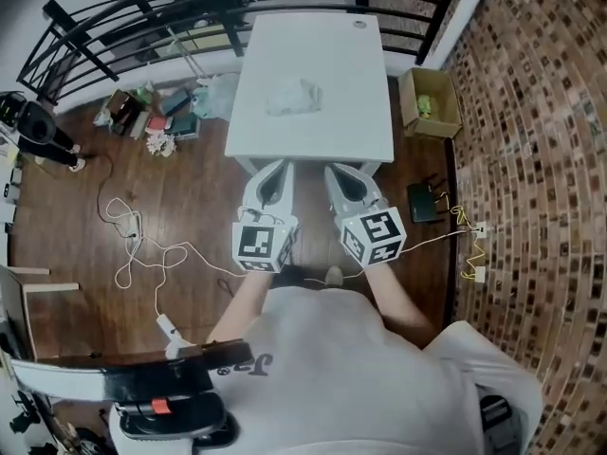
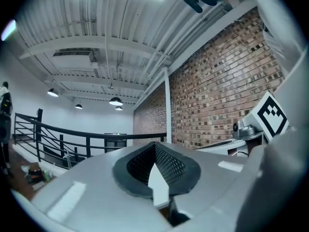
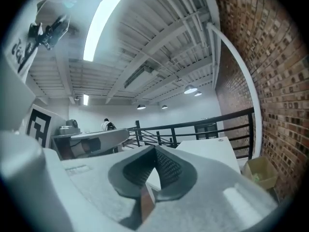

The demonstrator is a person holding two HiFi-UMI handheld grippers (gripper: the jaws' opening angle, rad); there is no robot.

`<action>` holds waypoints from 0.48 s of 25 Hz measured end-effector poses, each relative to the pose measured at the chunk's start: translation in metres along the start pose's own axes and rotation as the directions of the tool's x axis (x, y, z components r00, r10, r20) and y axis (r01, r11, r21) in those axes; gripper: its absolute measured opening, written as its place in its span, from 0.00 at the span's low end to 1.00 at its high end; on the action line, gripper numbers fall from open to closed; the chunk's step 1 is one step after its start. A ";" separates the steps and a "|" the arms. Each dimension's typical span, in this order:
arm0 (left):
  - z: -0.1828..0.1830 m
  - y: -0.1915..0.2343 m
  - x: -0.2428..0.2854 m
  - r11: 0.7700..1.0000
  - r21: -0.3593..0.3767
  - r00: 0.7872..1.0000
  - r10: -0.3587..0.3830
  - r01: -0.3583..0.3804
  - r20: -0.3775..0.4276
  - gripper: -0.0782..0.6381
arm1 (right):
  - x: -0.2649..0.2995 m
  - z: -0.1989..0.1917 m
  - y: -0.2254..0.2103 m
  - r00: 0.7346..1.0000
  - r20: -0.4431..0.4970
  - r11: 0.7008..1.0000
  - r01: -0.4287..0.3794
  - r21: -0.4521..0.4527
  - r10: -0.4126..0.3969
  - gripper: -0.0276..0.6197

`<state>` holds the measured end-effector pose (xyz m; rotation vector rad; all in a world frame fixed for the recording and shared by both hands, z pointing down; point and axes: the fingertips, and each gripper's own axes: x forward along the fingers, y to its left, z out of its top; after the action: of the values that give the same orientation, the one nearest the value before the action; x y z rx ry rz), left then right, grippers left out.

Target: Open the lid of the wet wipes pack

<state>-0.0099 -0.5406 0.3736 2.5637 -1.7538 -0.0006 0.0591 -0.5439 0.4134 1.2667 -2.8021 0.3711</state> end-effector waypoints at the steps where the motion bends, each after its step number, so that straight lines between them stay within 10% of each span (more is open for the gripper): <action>1: 0.001 -0.004 -0.009 1.000 0.012 1.000 -0.004 0.004 0.004 0.13 | -0.008 0.002 0.005 1.000 0.006 1.000 0.002 -0.005 -0.002 0.03; 12: 0.017 0.001 -0.058 0.998 0.018 0.997 -0.061 0.060 0.040 0.13 | -0.039 0.007 0.058 0.996 0.038 0.995 0.083 -0.056 -0.081 0.03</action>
<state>-0.0321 -0.4874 0.3556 2.6464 -1.6958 -0.0402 0.0428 -0.4800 0.3894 1.3839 -2.7573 0.2649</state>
